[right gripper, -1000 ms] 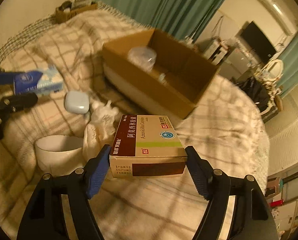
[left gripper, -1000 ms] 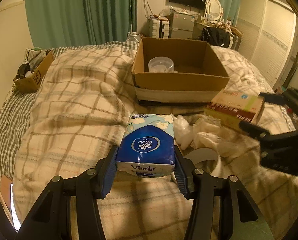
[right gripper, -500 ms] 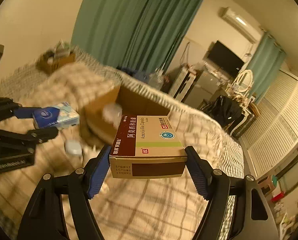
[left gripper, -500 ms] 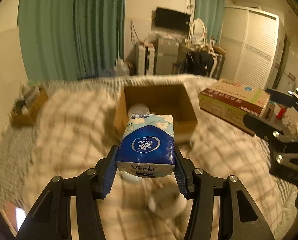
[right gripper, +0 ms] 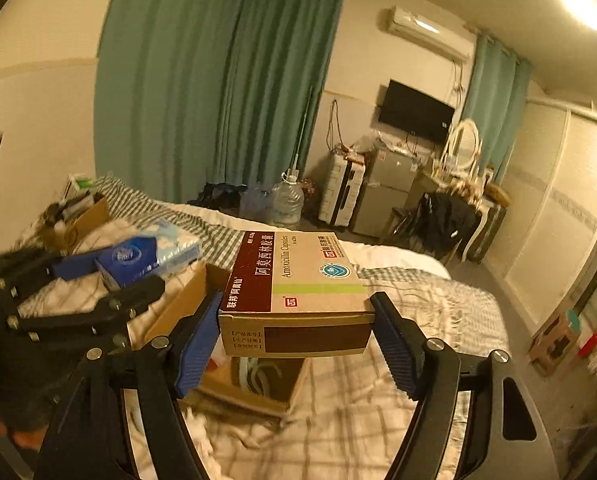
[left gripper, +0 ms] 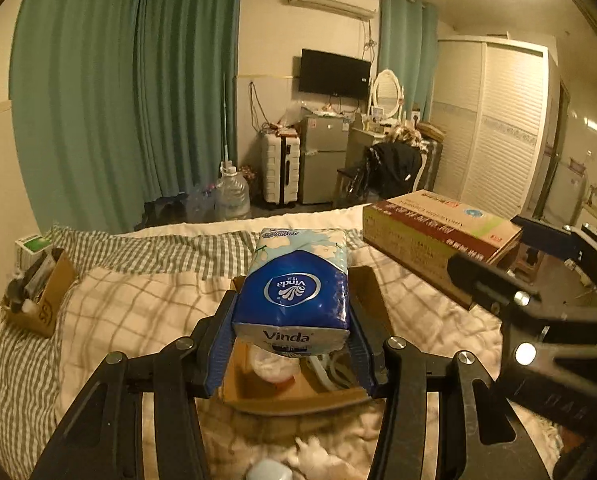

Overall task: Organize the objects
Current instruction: 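Lower the tissue pack with the left gripper while the right gripper drops the medicine box into the box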

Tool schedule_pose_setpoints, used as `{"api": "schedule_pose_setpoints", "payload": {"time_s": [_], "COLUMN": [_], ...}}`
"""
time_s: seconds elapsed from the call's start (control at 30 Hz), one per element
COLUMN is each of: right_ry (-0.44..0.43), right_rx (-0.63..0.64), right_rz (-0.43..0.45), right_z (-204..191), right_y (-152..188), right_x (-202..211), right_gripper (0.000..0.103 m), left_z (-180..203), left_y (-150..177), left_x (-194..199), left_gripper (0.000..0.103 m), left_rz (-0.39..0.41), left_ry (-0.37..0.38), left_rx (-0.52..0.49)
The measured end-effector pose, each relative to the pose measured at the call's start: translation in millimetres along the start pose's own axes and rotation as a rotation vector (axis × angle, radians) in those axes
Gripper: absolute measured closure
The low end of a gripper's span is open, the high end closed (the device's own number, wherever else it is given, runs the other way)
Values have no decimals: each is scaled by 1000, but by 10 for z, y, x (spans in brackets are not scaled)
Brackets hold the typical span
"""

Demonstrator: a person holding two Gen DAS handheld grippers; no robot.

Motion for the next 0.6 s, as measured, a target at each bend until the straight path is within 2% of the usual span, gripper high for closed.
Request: {"api": "schedule_pose_setpoints", "payload": {"time_s": [0.17,0.3,0.47,0.6], "right_ry": [-18,-45,-51,-74], "right_rx": [-44,-50,-53,-85], "right_rz": [-54,-114,-187,-168], "right_z": [35,-13,30,57], "right_y": [161,455,836,928], "right_x": [-500,-890,-1306,-1410], "right_gripper": [30,30,30,30], "left_z": [-142,-206,-151,-54], "left_y": [240,577,819,860], "left_x": [-514,-874,-1153,-1294], "left_gripper": [52,53,53,52], "left_rz": [-64,-131,-170,-169], "left_ry": [-19,-5,10,26], "left_rx": [10,42,18,-8]}}
Point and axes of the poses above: each gripper's, at about its wrist camera, not at the fingertips, and x roughly against the way its jaws point, z to its right, y to its underside, the point moved 9 cm from there along -x, roughly the way its jaws point, and after that the axes turned 11 degrees about z, right-handed, at the moved point
